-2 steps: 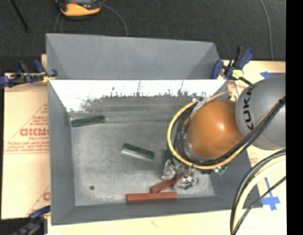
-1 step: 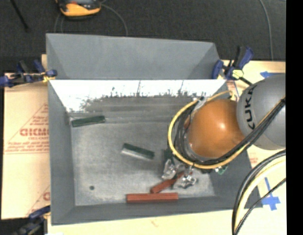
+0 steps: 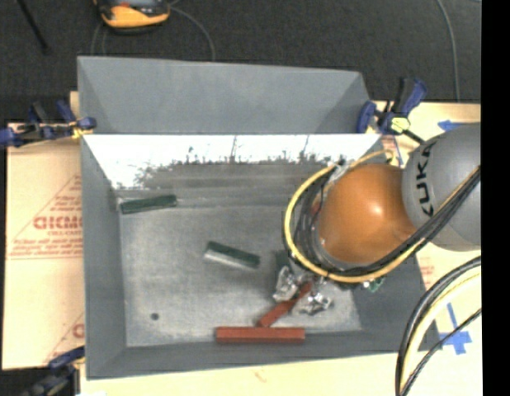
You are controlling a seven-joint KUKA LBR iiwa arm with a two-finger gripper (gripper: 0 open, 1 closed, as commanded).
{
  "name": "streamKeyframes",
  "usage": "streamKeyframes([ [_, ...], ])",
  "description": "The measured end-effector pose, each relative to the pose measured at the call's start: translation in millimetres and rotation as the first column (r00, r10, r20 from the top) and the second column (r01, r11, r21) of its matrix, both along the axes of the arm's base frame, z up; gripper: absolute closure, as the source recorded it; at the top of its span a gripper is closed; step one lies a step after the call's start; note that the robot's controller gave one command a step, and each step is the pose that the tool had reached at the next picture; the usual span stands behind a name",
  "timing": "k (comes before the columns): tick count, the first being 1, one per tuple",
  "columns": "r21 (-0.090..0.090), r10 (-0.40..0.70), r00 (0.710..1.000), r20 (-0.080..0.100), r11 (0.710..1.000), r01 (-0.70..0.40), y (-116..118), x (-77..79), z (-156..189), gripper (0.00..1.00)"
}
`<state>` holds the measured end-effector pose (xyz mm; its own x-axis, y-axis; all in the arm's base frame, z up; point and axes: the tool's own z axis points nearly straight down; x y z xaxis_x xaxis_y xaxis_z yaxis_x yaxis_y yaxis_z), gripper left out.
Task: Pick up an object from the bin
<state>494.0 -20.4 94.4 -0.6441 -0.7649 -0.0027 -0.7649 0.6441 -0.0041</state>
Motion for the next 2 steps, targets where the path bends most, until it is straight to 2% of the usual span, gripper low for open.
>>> streamKeyframes([
  [2,0.0,-0.001,1.0,0.0,1.0,0.001,-0.4,0.5,14.2,1.0],
])
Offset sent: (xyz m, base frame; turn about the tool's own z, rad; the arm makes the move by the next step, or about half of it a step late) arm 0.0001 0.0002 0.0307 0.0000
